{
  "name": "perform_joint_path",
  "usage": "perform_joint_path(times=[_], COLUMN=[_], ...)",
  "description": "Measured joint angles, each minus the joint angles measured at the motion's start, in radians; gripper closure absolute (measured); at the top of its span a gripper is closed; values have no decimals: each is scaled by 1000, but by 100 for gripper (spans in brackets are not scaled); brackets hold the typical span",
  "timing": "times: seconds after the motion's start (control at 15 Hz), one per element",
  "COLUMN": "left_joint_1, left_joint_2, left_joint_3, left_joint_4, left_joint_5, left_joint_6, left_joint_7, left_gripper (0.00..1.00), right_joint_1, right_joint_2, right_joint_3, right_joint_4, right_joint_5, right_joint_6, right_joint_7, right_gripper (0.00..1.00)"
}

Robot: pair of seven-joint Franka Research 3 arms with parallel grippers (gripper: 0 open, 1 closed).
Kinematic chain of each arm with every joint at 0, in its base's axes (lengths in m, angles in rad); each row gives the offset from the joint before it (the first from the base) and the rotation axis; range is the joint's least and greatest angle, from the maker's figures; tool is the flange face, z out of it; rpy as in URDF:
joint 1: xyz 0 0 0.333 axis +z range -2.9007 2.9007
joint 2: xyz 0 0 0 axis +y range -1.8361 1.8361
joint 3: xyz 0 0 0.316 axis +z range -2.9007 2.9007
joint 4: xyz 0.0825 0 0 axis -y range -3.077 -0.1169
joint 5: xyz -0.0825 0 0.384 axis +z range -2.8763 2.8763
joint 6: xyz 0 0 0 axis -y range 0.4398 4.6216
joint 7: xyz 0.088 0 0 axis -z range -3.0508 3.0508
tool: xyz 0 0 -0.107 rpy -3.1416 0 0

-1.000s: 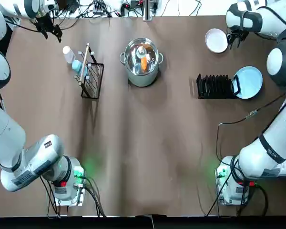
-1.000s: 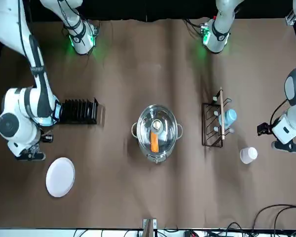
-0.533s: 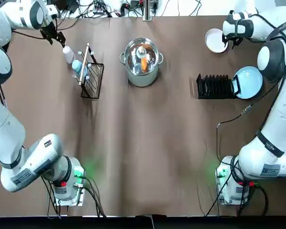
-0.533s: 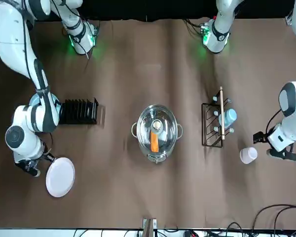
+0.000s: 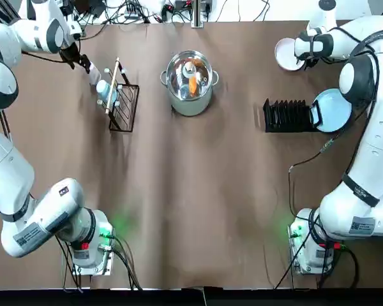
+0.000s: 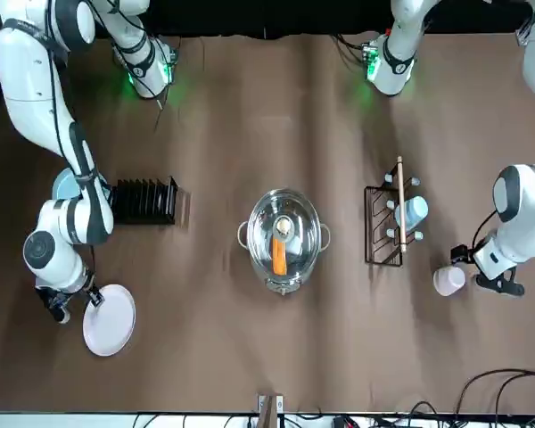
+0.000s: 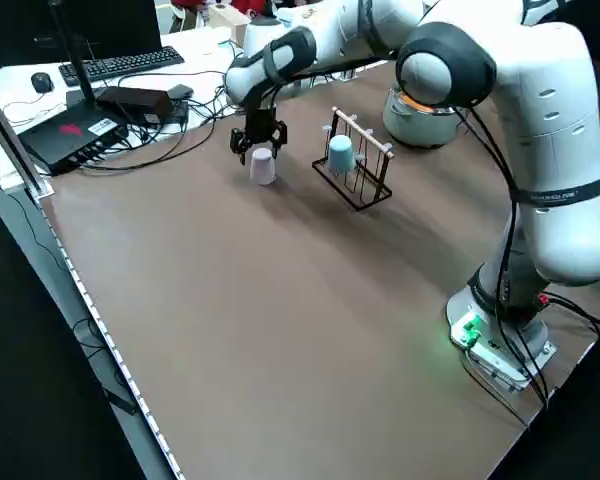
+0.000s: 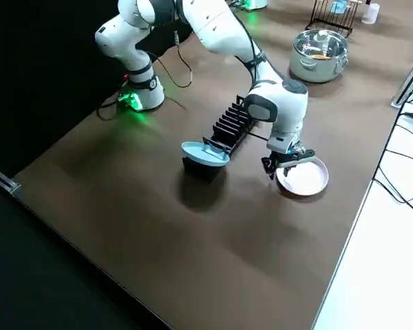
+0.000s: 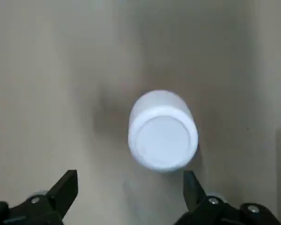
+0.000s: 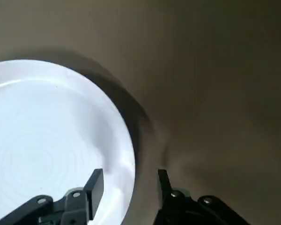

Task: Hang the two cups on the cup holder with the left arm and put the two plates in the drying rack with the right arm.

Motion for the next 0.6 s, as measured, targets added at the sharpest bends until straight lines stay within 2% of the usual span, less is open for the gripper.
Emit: perform_joint_path(times=[0.13, 0.2, 0.4, 0.47, 0.6], left_joint_1=[0, 0, -7, -9, -10], left_joint_2=[41, 51, 68, 69, 69], left_joint_3=[0, 0, -2, -2, -4], left_joint_4=[0, 0, 0, 0, 4], left_joint_5=[3, 3, 3, 3, 3], left_joint_6=[68, 83, 100, 101, 103], left_joint_7=[0, -3, -9, -9, -9], left_gripper=[1, 0, 1, 0, 1], right_joint_1=[0, 0, -1, -1, -2], right_joint_2=[15, 18, 20, 20, 19], right_joint_3=[0, 0, -1, -1, -1], right_joint_4=[5, 6, 7, 11, 18], right_joint_5=[3, 4, 33, 48, 60], right_joint_6=[6, 6, 28, 35, 35], right_joint_7=[12, 12, 16, 16, 16], right_gripper=[49, 55, 85, 92, 96])
